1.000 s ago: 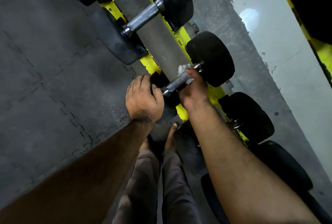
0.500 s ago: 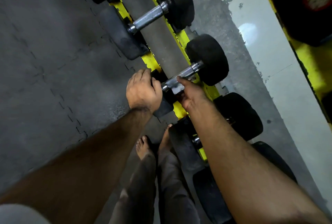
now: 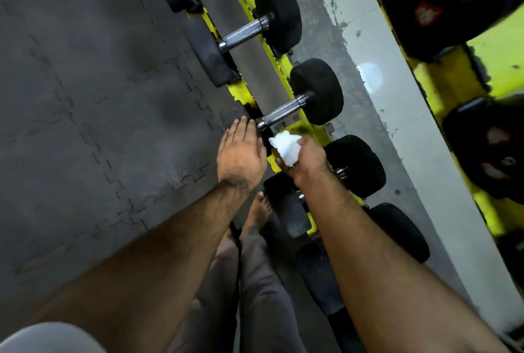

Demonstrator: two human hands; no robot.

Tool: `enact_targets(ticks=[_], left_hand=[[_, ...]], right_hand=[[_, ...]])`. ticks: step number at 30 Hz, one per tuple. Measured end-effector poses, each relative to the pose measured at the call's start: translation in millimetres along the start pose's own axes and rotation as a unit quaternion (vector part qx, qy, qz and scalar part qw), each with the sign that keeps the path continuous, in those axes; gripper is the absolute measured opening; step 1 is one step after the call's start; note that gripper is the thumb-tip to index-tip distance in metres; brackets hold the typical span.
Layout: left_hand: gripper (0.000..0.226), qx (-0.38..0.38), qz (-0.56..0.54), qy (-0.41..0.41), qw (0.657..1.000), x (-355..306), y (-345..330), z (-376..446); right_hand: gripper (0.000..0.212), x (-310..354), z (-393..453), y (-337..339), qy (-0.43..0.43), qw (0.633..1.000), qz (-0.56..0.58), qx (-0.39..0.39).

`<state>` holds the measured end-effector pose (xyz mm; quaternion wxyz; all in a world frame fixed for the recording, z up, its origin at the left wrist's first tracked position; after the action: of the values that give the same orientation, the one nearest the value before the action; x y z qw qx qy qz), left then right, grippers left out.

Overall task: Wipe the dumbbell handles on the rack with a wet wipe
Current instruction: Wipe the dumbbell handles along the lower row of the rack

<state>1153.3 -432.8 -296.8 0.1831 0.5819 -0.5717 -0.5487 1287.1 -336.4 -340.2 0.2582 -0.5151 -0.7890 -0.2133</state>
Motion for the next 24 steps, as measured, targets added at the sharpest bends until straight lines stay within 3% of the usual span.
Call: enact_targets(ticks=[7, 11, 14, 18, 24], left_hand=[[0.051, 0.023, -0.028, 0.006, 0.999, 0.8, 0.4, -61.3], [0.044, 0.064, -0.027, 0.0, 0.998, -7.0, -23.4, -88.0], [0.044, 0.082, -0.042, 0.019, 0.996, -11.7, -44.1, -102.9], [0.049, 0.079, -0.055, 0.045, 0.994, -16.1, -62.9, -116.6], [0.052, 0.06, -0.059, 0.073, 0.994, -17.4, -86.6, -116.1]], right_hand=[[0.036, 18.9, -33.1, 63.8, 0.075, 0.985, -0.152, -0.021], [0.029, 18.1, -33.5, 84.5, 0.137, 0.984, -0.114, 0.0], [0.018, 15.9, -27.4, 102.6, 0.173, 0.968, -0.182, 0.014], [0.012, 9.0, -6.8, 127.6, 0.217, 0.906, -0.362, 0.032], [0.021, 16.2, -7.7, 124.7, 0.298, 0.842, -0.442, 0.086]])
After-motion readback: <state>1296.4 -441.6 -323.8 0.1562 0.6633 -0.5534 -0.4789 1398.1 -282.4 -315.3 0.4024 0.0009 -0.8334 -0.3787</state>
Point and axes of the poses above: each hand's wrist, its own z-axis towards the middle knuckle, its own y-axis out of the back of the hand, x = y × z, the point moved 10 cm from there along z, towards the middle knuckle, and after that the axes turned 14 degrees about y, right-handed, at the moved point
